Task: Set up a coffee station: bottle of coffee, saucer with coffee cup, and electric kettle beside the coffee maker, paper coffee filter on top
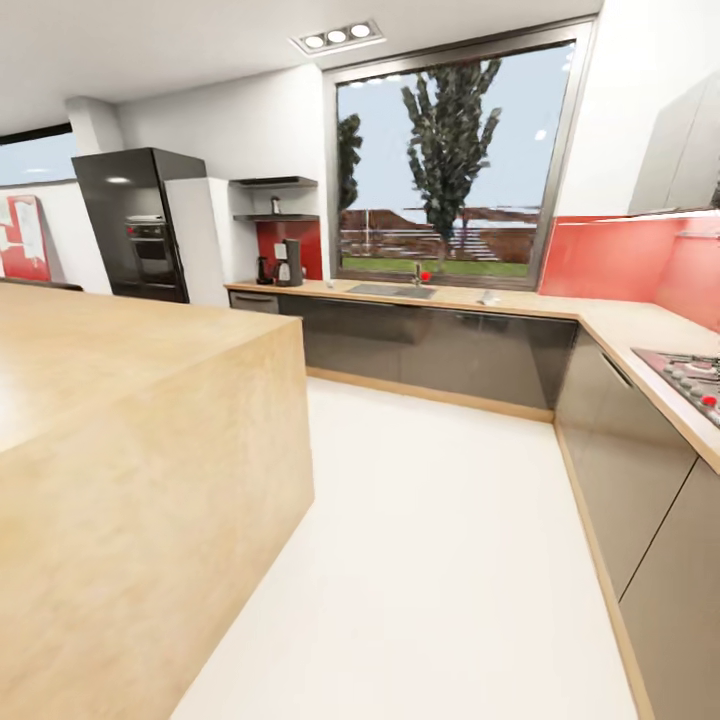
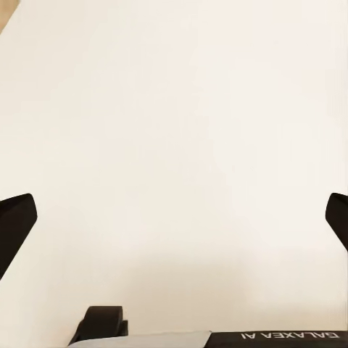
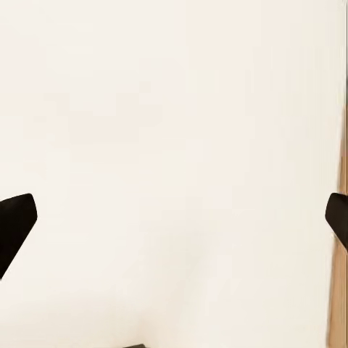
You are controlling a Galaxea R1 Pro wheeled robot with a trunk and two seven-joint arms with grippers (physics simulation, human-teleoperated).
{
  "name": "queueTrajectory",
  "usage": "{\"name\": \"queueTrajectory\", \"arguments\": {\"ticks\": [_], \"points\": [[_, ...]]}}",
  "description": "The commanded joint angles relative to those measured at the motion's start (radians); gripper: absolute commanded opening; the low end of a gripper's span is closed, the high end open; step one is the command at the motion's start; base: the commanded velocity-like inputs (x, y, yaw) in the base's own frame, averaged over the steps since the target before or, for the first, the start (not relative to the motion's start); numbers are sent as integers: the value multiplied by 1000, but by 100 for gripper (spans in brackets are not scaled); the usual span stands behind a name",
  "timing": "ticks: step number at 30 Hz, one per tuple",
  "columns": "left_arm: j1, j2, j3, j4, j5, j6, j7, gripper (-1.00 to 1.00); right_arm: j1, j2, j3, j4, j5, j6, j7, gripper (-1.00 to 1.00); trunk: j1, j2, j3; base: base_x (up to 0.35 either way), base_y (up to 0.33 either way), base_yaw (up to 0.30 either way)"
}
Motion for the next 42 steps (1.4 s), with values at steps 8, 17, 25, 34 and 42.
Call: {"name": "queueTrajectory", "arguments": {"ticks": [8, 17, 25, 34, 42], "points": [[0, 0, 1, -1, 0, -1, 0, 100, -1, 1, -8, 1, 0, -2, 9, 100, 1, 0, -1, 281, -168, -9], [0, 0, 2, -1, 0, -1, 0, 100, -1, 1, -8, 1, 2, -2, 8, 100, 1, 0, -1, 281, -168, -1], [0, 0, 2, -1, 0, -1, 0, 100, -1, 1, -8, 1, 2, -3, 9, 100, 1, 0, -1, 281, -168, 0], [0, 0, 2, -1, 0, -1, 0, 100, -1, 1, -9, 1, 2, -4, 9, 100, 1, 0, -1, 282, -98, 0], [0, 0, 4, -1, 0, -1, 0, 100, -1, 1, -9, 1, 2, -4, 9, 100, 1, 0, -1, 319, -7, -5]]}}
